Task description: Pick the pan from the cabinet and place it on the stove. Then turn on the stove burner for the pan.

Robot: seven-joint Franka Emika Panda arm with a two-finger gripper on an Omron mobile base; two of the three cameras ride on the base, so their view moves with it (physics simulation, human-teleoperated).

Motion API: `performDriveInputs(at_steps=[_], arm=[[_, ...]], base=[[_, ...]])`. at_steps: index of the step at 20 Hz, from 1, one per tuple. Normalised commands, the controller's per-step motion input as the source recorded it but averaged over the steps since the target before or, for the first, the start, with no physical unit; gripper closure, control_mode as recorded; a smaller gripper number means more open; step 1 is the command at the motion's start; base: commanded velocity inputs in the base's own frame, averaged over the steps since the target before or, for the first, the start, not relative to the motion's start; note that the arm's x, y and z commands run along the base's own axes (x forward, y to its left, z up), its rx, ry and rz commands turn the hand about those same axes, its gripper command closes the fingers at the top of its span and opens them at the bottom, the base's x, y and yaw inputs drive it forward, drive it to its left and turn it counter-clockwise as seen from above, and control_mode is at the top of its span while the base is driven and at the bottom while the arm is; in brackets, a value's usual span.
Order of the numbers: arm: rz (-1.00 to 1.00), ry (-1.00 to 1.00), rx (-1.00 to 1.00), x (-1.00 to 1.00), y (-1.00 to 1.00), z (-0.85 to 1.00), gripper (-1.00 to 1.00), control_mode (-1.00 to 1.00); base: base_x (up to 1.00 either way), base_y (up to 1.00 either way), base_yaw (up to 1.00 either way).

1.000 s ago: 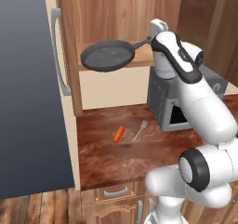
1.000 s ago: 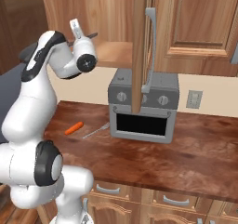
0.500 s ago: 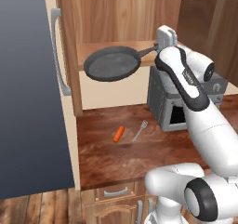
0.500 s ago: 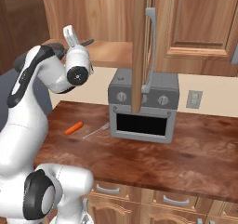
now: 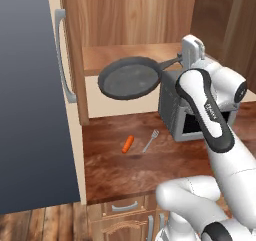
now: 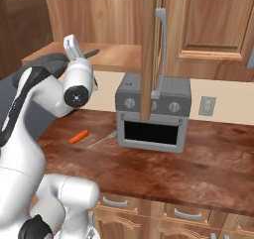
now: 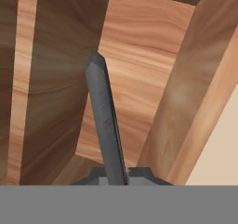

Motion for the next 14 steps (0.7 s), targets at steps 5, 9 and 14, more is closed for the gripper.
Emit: performDriveInputs(at_steps=[5, 9, 14], arm=[[-0.01, 0.00, 0.01, -0.65, -0.21, 0.00, 1.00, -1.00], [-0.01, 0.00, 0.01, -0.67, -0.22, 0.00, 1.00, -1.00], [-0.01, 0.00, 0.00, -0.65, -0.20, 0.00, 1.00, -1.00]], base=[[0.00, 0.00, 0.00], [0.00, 0.00, 0.00], [0.00, 0.00, 0.00]])
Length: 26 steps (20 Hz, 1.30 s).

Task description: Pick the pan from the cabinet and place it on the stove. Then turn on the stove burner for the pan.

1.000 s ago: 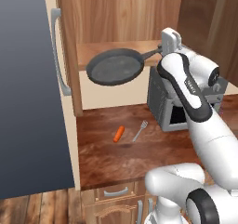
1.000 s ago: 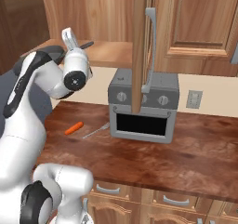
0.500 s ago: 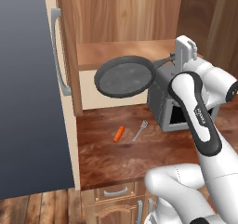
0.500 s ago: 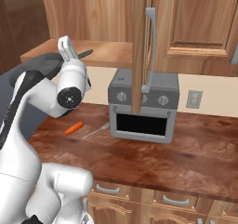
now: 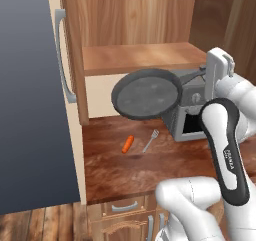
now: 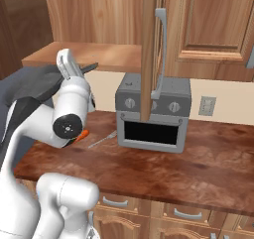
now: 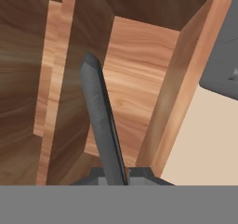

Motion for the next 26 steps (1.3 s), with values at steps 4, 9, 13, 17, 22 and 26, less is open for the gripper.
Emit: performDriveInputs(at_steps=[4, 9, 13, 17, 22, 26], arm=[[0.00, 0.00, 0.00, -0.30, 0.00, 0.00, 1.00, -1.00], [0.00, 0.00, 0.00, 0.00, 0.00, 0.00, 1.00, -1.00], [-0.01, 0.00, 0.00, -0.26, 0.00, -0.04, 1.00, -1.00], [0.00, 0.00, 0.00, 0.00, 0.00, 0.00, 1.00, 1.00], [0.00, 0.00, 0.00, 0.00, 0.00, 0.00, 1.00, 1.00], [0.00, 0.00, 0.00, 0.00, 0.00, 0.00, 1.00, 1.00]], base=[[0.00, 0.00, 0.00], [0.00, 0.00, 0.00], [0.00, 0.00, 0.00], [-0.76, -0.11, -0.04], [-0.81, -0.16, -0.06], [-0.77, -0.06, -0.09]])
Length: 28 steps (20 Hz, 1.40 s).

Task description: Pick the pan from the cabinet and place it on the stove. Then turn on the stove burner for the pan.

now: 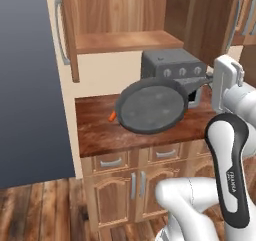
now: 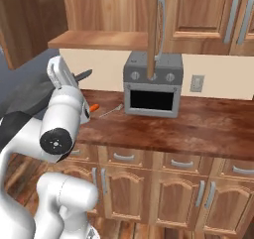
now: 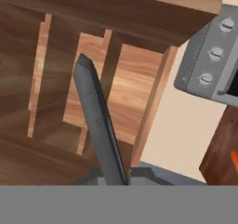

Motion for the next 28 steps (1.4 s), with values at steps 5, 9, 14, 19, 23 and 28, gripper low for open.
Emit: performDriveInputs(at_steps=[5, 9, 14, 19, 23, 28], arm=[[0.00, 0.00, 0.00, 0.00, 0.00, 0.00, 1.00, 1.00], [0.00, 0.00, 0.00, 0.00, 0.00, 0.00, 1.00, 1.00], [0.00, 0.00, 0.00, 0.00, 0.00, 0.00, 1.00, 1.00], [0.00, 0.00, 0.00, 0.00, 0.00, 0.00, 1.00, 1.00], [0.00, 0.00, 0.00, 0.00, 0.00, 0.00, 1.00, 1.00], [0.00, 0.00, 0.00, 0.00, 0.00, 0.00, 1.00, 1.00]], base=[[-0.79, -0.01, -0.21], [-0.82, -0.08, -0.33], [-0.80, -0.11, -0.39], [-0.65, -0.30, -0.42], [-0.41, -0.35, -0.42], [-0.27, -0.29, -0.42]])
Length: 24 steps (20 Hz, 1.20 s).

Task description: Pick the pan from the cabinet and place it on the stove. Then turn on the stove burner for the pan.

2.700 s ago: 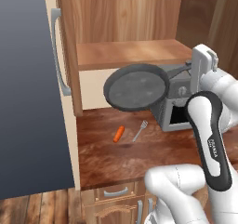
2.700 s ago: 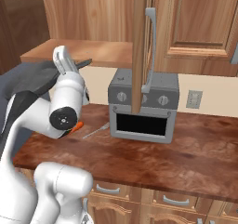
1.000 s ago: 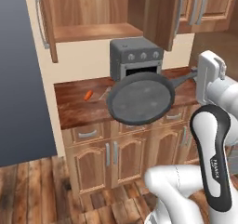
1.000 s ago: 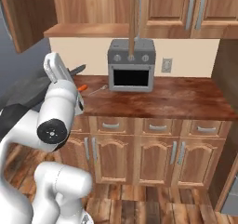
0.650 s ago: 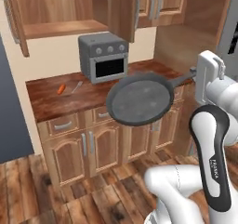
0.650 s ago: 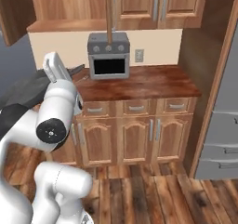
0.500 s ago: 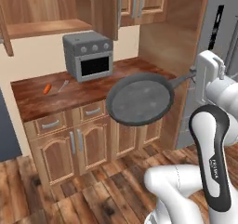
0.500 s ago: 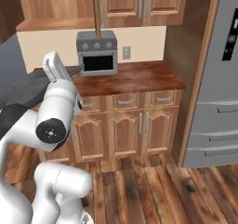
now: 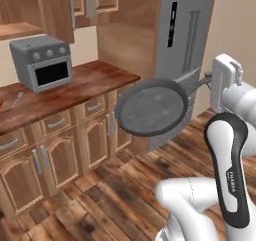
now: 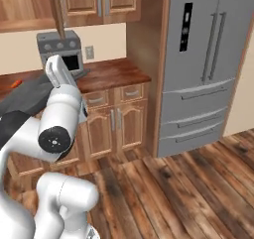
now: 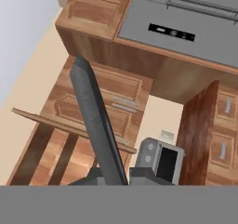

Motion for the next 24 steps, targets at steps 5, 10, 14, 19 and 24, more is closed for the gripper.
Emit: performDriveInputs(at_steps=[5, 10, 14, 19, 24], arm=[[0.00, 0.00, 0.00, 0.00, 0.00, 0.00, 1.00, 1.00], [0.00, 0.00, 0.00, 0.00, 0.00, 0.00, 1.00, 1.00], [0.00, 0.00, 0.00, 0.00, 0.00, 0.00, 1.00, 1.00], [0.00, 0.00, 0.00, 0.00, 0.00, 0.00, 1.00, 1.00], [0.00, 0.00, 0.00, 0.00, 0.00, 0.00, 1.00, 1.00]], base=[[-0.07, -0.10, -0.44], [-0.01, -0.10, -0.43], [0.00, -0.04, -0.42], [0.00, -0.06, -0.43], [0.00, -0.03, -0.44]])
